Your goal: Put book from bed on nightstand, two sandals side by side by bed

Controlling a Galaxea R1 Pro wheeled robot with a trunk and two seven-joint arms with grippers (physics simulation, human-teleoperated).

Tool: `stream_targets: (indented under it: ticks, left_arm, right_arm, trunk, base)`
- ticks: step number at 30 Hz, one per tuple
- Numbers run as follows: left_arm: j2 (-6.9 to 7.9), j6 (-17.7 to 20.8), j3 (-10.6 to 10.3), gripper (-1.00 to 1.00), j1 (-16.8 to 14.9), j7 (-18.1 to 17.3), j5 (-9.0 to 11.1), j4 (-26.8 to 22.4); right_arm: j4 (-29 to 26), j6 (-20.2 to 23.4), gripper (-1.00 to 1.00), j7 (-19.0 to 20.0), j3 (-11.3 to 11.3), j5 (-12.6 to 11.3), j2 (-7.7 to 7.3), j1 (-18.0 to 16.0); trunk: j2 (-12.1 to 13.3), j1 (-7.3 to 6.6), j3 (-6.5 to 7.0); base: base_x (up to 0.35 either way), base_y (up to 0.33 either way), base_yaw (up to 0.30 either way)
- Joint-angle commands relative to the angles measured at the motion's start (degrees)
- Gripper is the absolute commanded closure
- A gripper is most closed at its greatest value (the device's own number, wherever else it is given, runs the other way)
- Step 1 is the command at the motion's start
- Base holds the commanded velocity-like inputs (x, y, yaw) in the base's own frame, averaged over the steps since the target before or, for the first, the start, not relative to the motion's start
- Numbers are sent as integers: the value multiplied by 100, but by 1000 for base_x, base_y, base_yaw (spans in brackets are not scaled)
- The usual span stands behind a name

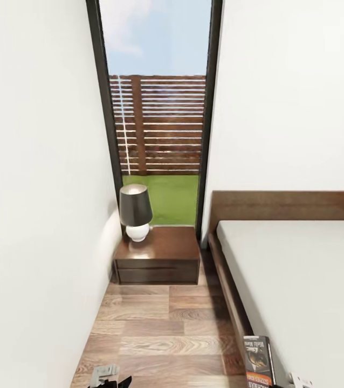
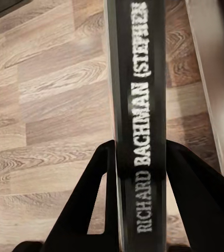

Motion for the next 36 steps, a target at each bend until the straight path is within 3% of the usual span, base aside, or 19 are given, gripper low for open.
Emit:
stream_targets:
  ticks: [1, 36]
  left_arm:
    - [1, -30, 46, -100, -5, -11, -61, 5]
    - [1, -29, 43, -100, -6, -11, -61, 5]
  right_arm:
    - [4, -16, 100, 27, 35, -57, -3, -6]
    - [7, -16, 100, 26, 35, -57, -3, -6]
  trunk:
    - [-4, 3, -7]
    - [-4, 3, -7]
  base:
    - [306, 0, 0]
    - [301, 0, 0]
